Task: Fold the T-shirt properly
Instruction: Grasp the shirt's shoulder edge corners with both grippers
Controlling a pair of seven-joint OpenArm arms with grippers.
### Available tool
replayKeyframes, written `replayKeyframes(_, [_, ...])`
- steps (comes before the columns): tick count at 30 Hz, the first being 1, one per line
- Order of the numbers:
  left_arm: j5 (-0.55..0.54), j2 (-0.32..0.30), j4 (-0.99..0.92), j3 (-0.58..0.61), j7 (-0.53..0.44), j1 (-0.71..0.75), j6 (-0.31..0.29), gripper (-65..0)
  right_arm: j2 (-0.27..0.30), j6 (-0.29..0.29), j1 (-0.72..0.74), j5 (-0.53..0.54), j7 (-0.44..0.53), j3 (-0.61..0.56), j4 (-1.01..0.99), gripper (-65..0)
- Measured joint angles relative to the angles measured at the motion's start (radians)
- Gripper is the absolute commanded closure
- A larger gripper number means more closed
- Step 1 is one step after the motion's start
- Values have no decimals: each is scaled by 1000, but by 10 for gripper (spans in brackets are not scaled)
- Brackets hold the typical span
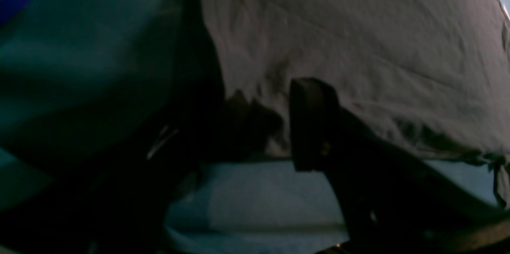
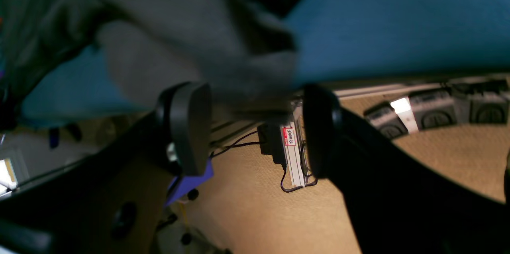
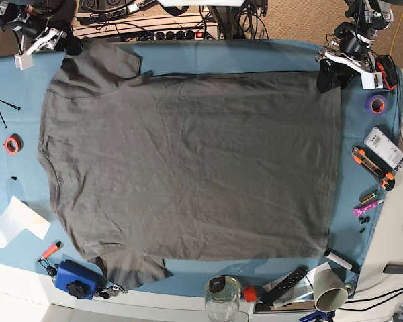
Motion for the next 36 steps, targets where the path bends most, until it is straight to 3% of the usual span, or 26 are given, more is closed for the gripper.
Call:
replayKeyframes(2, [0, 0, 0, 0, 0, 0, 0, -309, 2, 13, -26, 44, 41, 3, 64, -350])
replayKeyframes(6, [0, 0, 0, 0, 0, 0, 0, -309, 3, 13, -47, 35, 56, 66, 155, -350])
replayKeyframes(16, [0, 0, 0, 0, 0, 0, 0, -309, 3, 14, -40, -71, 140, 90, 154, -350])
replayKeyframes(19, [0, 0, 0, 0, 0, 0, 0, -309, 3, 14, -20, -164, 164, 90, 154, -350])
replayKeyframes(23, [0, 0, 0, 0, 0, 0, 0, -309, 3, 14, -10, -170, 193, 89, 154, -350])
replayKeyframes(27, [0, 0, 0, 0, 0, 0, 0, -309, 3, 14, -8, -229, 195, 58, 154, -350])
replayKeyframes(36, [0, 0, 0, 0, 0, 0, 0, -309, 3, 14, -9, -403, 307, -83, 154, -350])
